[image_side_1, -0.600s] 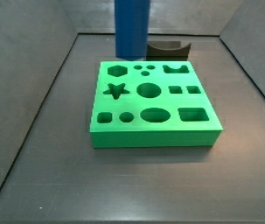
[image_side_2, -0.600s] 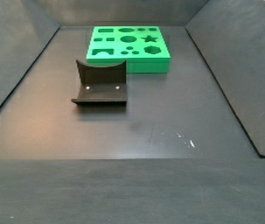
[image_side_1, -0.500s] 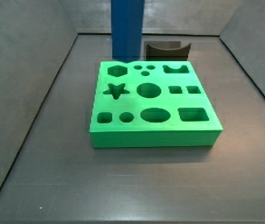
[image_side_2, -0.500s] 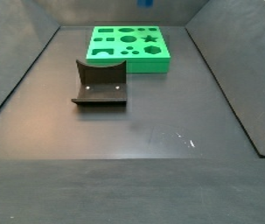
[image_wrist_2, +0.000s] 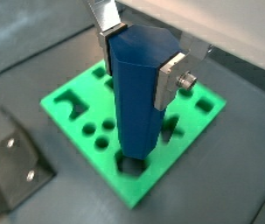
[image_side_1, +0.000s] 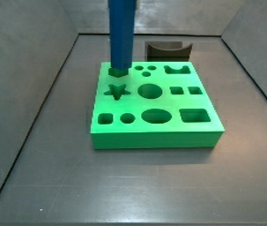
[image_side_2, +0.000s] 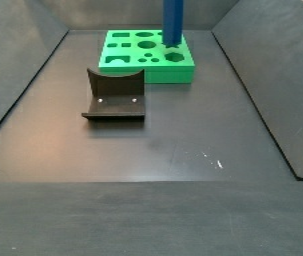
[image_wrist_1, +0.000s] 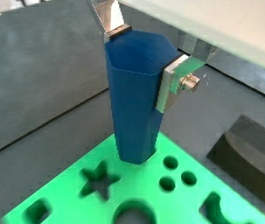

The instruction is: Insert the hexagon object.

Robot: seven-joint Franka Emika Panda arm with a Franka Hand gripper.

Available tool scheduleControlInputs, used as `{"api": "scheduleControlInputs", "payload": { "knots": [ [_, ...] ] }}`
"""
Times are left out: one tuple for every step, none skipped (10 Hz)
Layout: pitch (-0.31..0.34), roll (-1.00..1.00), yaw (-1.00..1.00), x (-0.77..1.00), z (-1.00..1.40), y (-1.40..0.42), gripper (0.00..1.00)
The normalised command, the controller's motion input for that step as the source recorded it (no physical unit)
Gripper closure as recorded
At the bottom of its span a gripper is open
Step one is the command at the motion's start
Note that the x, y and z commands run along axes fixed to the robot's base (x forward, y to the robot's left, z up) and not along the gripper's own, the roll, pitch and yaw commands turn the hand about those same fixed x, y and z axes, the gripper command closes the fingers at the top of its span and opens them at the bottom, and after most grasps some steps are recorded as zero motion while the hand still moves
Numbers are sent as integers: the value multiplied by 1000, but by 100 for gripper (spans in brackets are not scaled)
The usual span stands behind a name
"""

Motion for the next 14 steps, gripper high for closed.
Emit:
{"api": "scheduleControlInputs", "payload": {
  "knots": [
    [-93, -266, 0, -54, -106, 291, 100],
    [-87, -281, 0, -29, -11, 160, 100],
    [-93, -221, 0, -40, -3, 49, 100],
    [-90, -129, 83, 0, -66, -80, 100],
    [-131, -140, 83, 0, -106, -160, 100],
    [-141, -106, 60, 0, -149, -154, 100],
    [-131, -24, 40, 0, -303, -23, 100],
    [-76, 0, 26, 0, -326, -120, 100],
    [-41, 0, 20, 0, -214, -123, 100],
    [-36, 0, 40, 34, -194, -106, 100],
    [-14, 0, 54, 100, -269, 0, 100],
    [0, 59, 74, 97, -311, 57, 100],
    [0, 80, 0, -40, -229, 211, 100],
    [-66, -31, 0, -229, -151, 86, 100]
  ]
}}
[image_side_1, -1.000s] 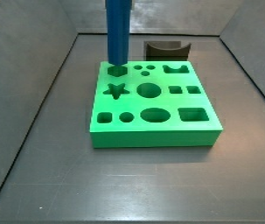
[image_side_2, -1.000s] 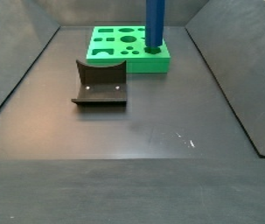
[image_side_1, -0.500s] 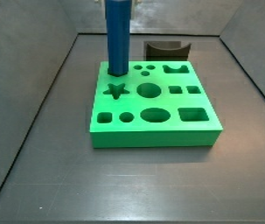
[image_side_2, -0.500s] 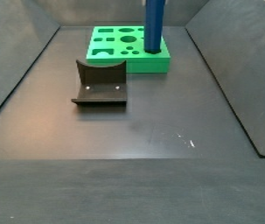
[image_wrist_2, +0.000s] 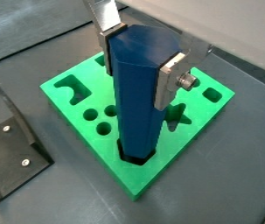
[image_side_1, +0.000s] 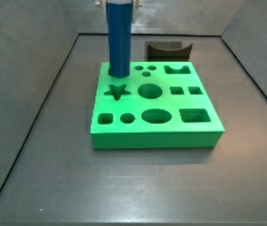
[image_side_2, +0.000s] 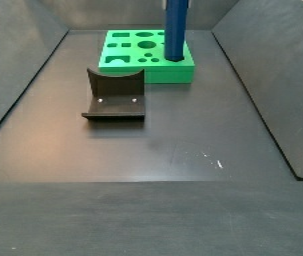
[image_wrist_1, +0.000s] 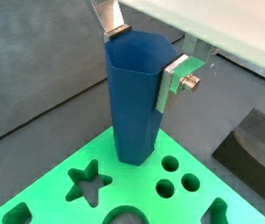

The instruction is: Insert the hexagon object.

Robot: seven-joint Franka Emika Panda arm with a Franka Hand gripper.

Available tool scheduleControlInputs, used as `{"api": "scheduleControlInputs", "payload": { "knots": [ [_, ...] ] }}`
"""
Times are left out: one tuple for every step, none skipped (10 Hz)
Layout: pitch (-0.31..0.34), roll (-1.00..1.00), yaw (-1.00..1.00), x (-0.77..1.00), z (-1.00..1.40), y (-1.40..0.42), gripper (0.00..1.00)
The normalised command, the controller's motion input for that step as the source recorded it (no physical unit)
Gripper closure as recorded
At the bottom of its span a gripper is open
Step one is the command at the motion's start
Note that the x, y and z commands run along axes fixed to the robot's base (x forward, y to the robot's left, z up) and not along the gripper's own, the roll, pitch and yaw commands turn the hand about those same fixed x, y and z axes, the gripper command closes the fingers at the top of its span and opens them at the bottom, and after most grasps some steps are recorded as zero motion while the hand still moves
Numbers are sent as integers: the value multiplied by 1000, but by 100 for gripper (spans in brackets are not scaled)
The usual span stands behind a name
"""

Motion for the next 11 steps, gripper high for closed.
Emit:
{"api": "scheduleControlInputs", "payload": {
  "knots": [
    [-111, -166, 0, -186, -157, 23, 100],
    [-91, -70, 0, -163, -160, 63, 100],
    [-94, 0, 0, -140, -209, 89, 100],
    [-71, 6, 0, -77, -220, 40, 100],
    [-83, 1, 0, 131, -294, 0, 100],
    [-106, 23, 0, 206, -309, 0, 100],
    [-84, 169, 0, 234, -334, 0, 100],
    [-39, 283, 11, 271, -363, 0, 100],
    [-114, 210, 9, 203, -380, 0, 100],
    [-227, 84, 0, 17, -409, 0, 100],
    [-199, 110, 0, 3, -351, 0, 100]
  ]
}}
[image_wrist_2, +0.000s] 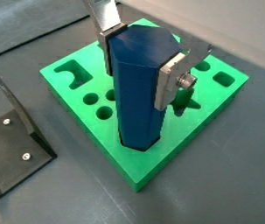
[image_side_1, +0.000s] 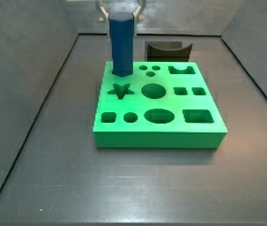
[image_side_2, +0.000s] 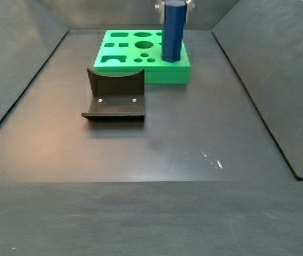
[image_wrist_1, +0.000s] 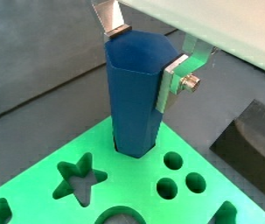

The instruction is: Insert the hexagon object.

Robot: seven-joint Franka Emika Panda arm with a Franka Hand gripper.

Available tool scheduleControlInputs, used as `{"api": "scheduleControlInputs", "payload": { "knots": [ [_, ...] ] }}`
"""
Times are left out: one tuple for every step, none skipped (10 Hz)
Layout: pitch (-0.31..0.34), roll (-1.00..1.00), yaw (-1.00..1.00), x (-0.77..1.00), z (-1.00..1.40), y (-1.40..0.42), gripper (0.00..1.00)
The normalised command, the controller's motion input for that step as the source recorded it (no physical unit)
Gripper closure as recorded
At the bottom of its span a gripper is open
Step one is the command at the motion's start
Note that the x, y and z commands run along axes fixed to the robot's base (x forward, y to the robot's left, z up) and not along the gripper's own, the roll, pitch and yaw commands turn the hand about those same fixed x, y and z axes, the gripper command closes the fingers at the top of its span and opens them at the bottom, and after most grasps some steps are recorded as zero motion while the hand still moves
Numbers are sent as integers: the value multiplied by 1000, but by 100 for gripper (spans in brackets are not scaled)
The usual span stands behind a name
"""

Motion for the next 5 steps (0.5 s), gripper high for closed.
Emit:
{"api": "scheduleControlInputs", "payload": {
  "knots": [
    [-36, 104, 0, 177, -251, 0, 100],
    [0, 73, 0, 197, -217, 0, 100],
    [0, 30, 0, 146, -169, 0, 100],
    [-41, 0, 0, 43, -163, 0, 100],
    [-63, 0, 0, 0, -149, 0, 100]
  ]
}}
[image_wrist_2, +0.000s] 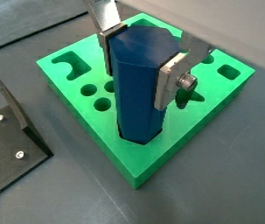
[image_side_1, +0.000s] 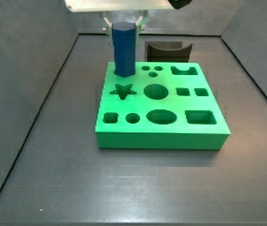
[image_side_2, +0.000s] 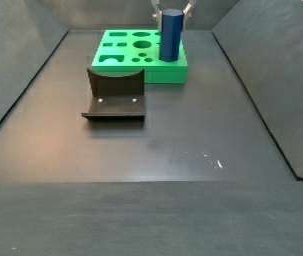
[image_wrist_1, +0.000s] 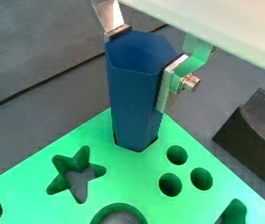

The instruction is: Insert the hexagon object.

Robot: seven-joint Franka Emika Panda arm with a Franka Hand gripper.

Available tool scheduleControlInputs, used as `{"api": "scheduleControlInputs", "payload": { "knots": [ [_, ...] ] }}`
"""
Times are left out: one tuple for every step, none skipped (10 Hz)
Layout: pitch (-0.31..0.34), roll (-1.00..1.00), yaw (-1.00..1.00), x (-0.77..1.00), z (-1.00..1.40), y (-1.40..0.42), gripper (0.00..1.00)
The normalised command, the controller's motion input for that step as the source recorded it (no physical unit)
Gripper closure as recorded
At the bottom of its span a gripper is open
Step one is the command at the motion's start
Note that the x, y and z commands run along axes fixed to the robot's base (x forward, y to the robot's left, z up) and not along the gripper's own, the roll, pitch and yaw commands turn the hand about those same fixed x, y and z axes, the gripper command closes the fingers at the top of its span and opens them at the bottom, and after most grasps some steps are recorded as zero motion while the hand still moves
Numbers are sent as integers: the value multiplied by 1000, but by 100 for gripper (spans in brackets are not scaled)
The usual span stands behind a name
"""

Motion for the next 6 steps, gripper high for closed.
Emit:
{"api": "scheduleControlInputs", "payload": {
  "knots": [
    [-66, 0, 0, 0, -151, 0, 100],
    [-31, 0, 0, 0, -143, 0, 100],
    [-56, 0, 0, 0, -151, 0, 100],
    [-37, 0, 0, 0, -134, 0, 100],
    [-44, 0, 0, 0, -34, 0, 100],
    [0, 0, 0, 0, 0, 0, 100]
  ]
}}
